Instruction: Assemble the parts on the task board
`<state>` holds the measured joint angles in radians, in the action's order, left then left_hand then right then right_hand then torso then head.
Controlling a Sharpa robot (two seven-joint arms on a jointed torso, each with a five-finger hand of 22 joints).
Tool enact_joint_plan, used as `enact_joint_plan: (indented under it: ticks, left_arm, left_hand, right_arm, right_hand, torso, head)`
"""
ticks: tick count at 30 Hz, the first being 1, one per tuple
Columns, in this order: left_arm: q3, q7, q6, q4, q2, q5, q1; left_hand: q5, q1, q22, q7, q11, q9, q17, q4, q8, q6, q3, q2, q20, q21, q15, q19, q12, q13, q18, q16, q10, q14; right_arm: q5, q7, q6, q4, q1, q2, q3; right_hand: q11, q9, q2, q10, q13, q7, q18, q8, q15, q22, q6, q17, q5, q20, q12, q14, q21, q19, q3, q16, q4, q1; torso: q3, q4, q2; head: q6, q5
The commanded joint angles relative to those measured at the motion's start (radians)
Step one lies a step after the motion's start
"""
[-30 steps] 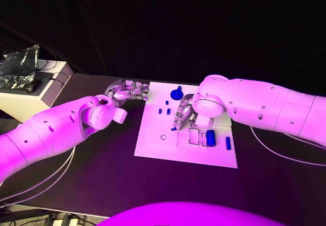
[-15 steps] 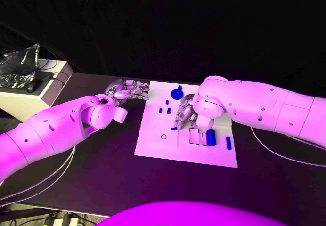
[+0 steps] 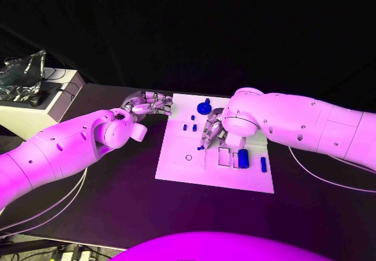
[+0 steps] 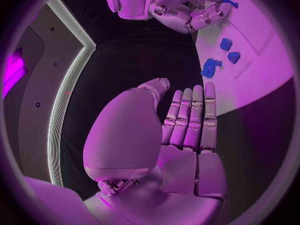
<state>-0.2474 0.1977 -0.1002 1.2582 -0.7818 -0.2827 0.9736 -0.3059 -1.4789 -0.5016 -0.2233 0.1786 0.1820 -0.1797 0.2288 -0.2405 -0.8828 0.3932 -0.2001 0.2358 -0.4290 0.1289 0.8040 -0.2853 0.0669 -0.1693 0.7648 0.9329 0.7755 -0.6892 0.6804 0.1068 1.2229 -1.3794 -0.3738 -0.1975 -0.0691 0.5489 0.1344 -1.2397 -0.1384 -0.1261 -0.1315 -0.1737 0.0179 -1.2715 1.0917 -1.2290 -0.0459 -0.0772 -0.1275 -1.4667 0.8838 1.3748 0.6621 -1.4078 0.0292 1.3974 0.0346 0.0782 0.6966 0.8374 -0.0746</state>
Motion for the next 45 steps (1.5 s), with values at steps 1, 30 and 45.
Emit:
enact_joint_plan:
  ticks: [1,30,45]
  left_arm:
    - [-0.001,0.003,0.018,0.003,0.000,-0.001,0.001]
    - [-0.001,-0.003,0.022,0.003,-0.002,-0.003,0.001]
    - [-0.001,-0.006,0.023,0.004,-0.003,-0.004,0.001]
  left_hand:
    - [0.003,0.001,0.001,-0.003,-0.001,-0.001,-0.001,-0.006,-0.004,0.005,0.000,0.004,0.001,0.005,0.006,0.006,0.003,0.001,-0.009,-0.004,-0.007,0.002]
    - [0.003,0.002,0.002,-0.002,-0.001,-0.001,-0.002,-0.007,-0.006,0.006,-0.001,0.004,0.001,0.007,0.006,0.007,0.003,0.001,-0.009,-0.005,-0.008,0.001]
    - [0.003,0.002,0.002,-0.003,-0.001,-0.001,-0.003,-0.008,-0.006,0.007,-0.002,0.004,0.001,0.008,0.006,0.008,0.003,0.001,-0.009,-0.006,-0.009,0.001]
  right_arm:
    - [-0.012,-0.024,-0.020,0.005,0.002,0.001,0.000]
    - [0.009,-0.054,-0.031,0.013,0.004,-0.002,0.000]
    - [-0.019,-0.079,-0.074,0.023,0.010,-0.022,0.000]
  right_hand:
    - [0.009,-0.001,-0.006,-0.015,-0.002,-0.007,0.012,-0.002,0.004,-0.002,-0.003,-0.002,-0.003,0.002,-0.005,-0.036,-0.004,-0.006,-0.004,0.001,0.007,-0.011]
    - [0.009,0.001,0.016,-0.008,-0.010,-0.001,0.011,0.002,0.001,0.002,-0.007,-0.003,-0.011,-0.004,0.004,-0.037,-0.015,-0.005,-0.073,-0.001,-0.006,-0.069]
    - [-0.002,-0.018,0.053,0.019,-0.006,-0.013,0.011,0.034,-0.009,0.011,-0.046,0.000,-0.030,-0.010,0.022,-0.036,-0.035,-0.004,-0.094,-0.001,-0.025,-0.103]
  torso:
    - [0.0005,0.0000,0.000]
    - [-0.0005,-0.0003,0.000]
    - [-0.0005,0.0012,0.000]
  head:
    - [0.000,0.001]
    - [0.000,0.002]
    - [-0.001,0.004]
